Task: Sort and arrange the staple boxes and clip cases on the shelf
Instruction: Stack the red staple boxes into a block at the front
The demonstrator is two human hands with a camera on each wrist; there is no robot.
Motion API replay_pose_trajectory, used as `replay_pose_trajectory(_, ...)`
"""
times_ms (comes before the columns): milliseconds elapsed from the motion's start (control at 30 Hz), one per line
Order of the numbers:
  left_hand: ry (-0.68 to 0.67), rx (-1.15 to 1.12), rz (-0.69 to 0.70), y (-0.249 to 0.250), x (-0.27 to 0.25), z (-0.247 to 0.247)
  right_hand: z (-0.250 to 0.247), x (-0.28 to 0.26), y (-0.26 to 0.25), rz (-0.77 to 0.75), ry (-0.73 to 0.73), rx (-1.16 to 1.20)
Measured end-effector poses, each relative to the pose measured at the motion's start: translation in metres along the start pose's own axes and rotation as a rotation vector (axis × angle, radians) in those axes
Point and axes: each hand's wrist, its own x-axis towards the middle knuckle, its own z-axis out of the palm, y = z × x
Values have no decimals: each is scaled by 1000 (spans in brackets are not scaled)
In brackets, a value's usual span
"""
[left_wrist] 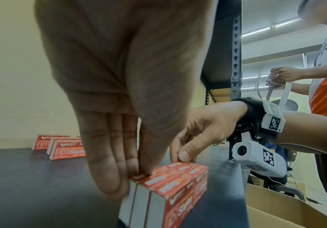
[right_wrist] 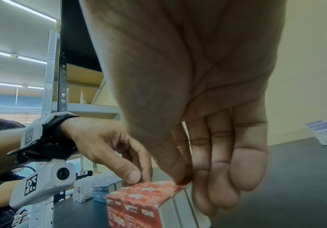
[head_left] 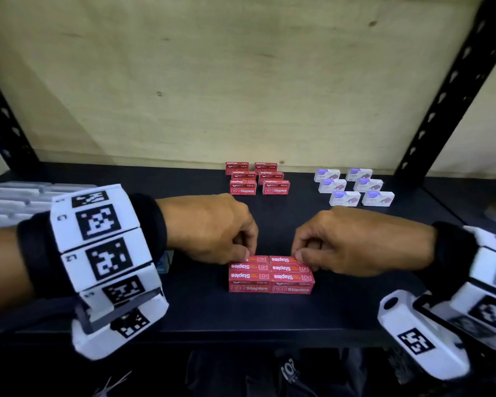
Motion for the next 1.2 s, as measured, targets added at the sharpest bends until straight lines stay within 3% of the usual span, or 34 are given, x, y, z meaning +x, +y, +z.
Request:
replay_pose_trajectory(167,-29,14,-17,0,1,-3,-5,2,0,18,-42,-12)
replay_pose_trajectory(333,59,76,-71,-9,6,-13,-22,17,7,51,-1,-58)
replay_pose_trajectory(667,185,359,-204,-52,71,-47,-58,101,48,105,148,-269)
replay_pose_trajectory(933,54,325,-201,-77,111,-51,-56,138,72,106,59,-299)
replay_pose_trajectory(1200,39,297,-198,-75,112,-46,-51,142,73,93,59,-162)
